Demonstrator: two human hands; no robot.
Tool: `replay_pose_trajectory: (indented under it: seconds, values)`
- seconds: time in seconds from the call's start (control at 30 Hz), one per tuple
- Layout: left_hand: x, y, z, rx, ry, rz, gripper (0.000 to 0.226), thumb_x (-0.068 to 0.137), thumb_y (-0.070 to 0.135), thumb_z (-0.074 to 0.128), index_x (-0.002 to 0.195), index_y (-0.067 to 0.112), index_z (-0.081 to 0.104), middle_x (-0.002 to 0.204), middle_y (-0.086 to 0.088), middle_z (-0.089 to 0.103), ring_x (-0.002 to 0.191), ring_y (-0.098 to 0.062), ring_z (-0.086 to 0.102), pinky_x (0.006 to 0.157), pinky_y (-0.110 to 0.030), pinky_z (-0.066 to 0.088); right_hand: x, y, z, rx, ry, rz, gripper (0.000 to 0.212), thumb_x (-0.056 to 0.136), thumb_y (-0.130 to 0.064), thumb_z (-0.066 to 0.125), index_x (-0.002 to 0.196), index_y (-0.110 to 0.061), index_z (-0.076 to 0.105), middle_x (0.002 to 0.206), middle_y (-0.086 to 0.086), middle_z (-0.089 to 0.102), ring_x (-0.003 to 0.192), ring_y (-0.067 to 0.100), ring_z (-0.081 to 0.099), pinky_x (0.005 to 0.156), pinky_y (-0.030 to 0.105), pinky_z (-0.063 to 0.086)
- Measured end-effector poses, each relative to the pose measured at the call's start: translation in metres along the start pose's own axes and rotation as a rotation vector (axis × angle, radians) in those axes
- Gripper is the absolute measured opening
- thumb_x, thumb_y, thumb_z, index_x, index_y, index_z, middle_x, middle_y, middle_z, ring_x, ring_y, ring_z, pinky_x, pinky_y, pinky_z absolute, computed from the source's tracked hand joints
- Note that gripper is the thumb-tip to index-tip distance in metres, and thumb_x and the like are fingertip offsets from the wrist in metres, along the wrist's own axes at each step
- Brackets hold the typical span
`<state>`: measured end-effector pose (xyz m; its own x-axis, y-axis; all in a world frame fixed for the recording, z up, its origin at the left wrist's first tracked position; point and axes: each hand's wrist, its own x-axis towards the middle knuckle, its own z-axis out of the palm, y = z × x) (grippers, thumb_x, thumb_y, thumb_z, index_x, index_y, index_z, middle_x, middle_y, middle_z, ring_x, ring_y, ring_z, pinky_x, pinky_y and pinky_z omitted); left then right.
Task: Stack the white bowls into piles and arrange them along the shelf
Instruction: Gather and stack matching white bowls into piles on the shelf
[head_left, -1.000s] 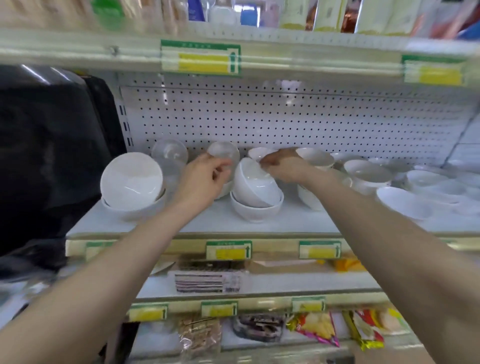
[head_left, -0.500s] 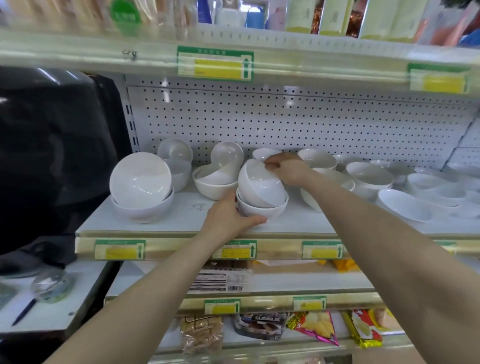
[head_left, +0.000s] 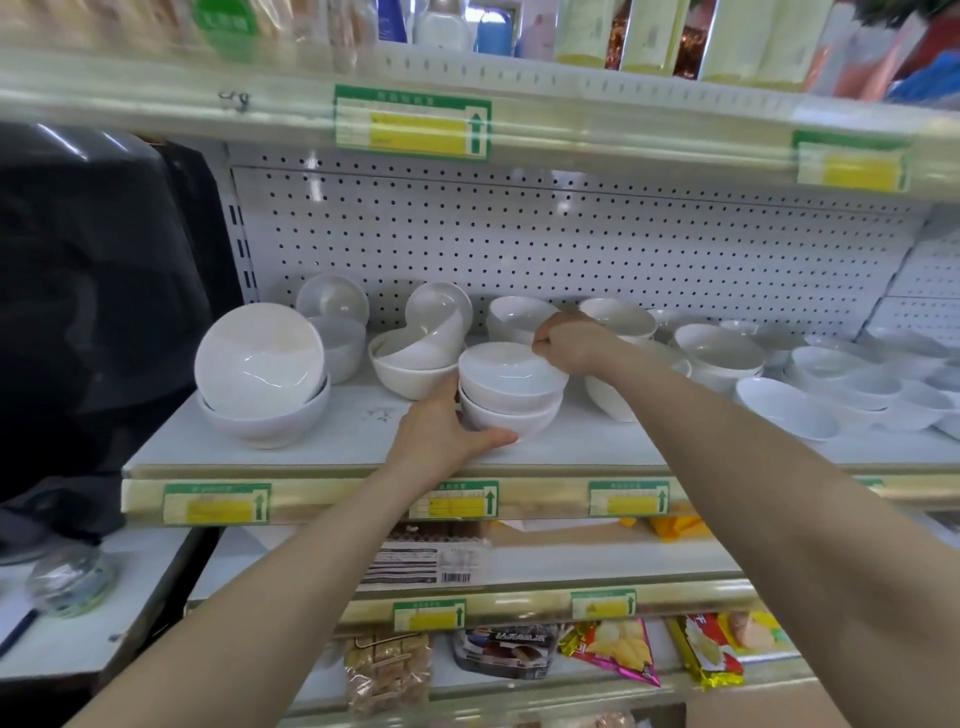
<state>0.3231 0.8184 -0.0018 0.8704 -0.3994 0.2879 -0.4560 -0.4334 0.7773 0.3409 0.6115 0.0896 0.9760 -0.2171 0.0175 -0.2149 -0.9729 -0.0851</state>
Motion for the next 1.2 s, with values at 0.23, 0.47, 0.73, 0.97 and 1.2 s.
replay_pose_trajectory:
  seconds: [0.23, 0.47, 0.73, 0.97, 1.2]
  values:
    - [0.000, -0.001, -0.005, 0.018, -0.026, 0.007, 0.080, 0.065, 0.052, 0.082, 0.135, 0.035, 0.046, 0.121, 0.017, 0.060, 0.104, -0.010, 0.058, 0.086, -0.030, 0.047, -0.005, 0.005, 0.005, 0.014, 0.055, 0.000, 0.030, 0.100, -0.027, 0.041, 0.079, -0.018, 0.060, 0.090, 0.003, 0.057, 0.093, 0.025, 0.053, 0.086, 0.035, 0.048]
    - [-0.008, -0.015, -0.031, 0.212, -0.020, -0.082, 0.056, 0.080, 0.063, 0.064, 0.117, 0.022, 0.067, 0.112, 0.006, 0.069, 0.107, -0.016, 0.061, 0.094, -0.033, 0.048, 0.000, -0.016, -0.007, 0.106, 0.218, 0.122, 0.026, 0.093, -0.026, 0.036, 0.097, -0.016, 0.060, 0.097, 0.007, 0.059, 0.091, 0.029, 0.051, 0.089, 0.042, 0.045]
    - [0.003, -0.028, -0.054, 0.213, 0.204, -0.215, 0.067, 0.089, 0.053, 0.059, 0.131, 0.004, 0.040, 0.125, -0.014, 0.058, 0.114, -0.032, 0.056, 0.088, -0.037, 0.044, 0.031, -0.071, -0.014, 0.179, 0.241, 0.115, 0.030, 0.096, -0.032, 0.038, 0.093, -0.014, 0.061, 0.087, 0.004, 0.056, 0.100, 0.029, 0.053, 0.096, 0.043, 0.041]
    - [0.024, -0.031, -0.049, 0.215, 0.230, -0.231, 0.085, 0.088, 0.049, 0.063, 0.147, 0.002, 0.024, 0.141, -0.020, 0.042, 0.130, -0.034, 0.041, 0.098, -0.038, 0.039, 0.059, -0.089, -0.009, 0.368, 0.073, 0.031, 0.038, 0.085, -0.042, 0.044, 0.074, -0.011, 0.064, 0.061, 0.001, 0.071, 0.082, 0.024, 0.064, 0.093, 0.042, 0.048]
    - [0.032, -0.038, -0.047, 0.183, 0.233, -0.253, 0.085, 0.084, 0.055, 0.064, 0.148, 0.012, 0.029, 0.139, -0.014, 0.048, 0.127, -0.032, 0.046, 0.098, -0.038, 0.042, 0.065, -0.090, -0.007, 0.333, 0.029, -0.013, 0.012, 0.078, -0.015, 0.047, 0.076, -0.010, 0.058, 0.051, 0.001, 0.067, 0.080, 0.022, 0.065, 0.088, 0.038, 0.052]
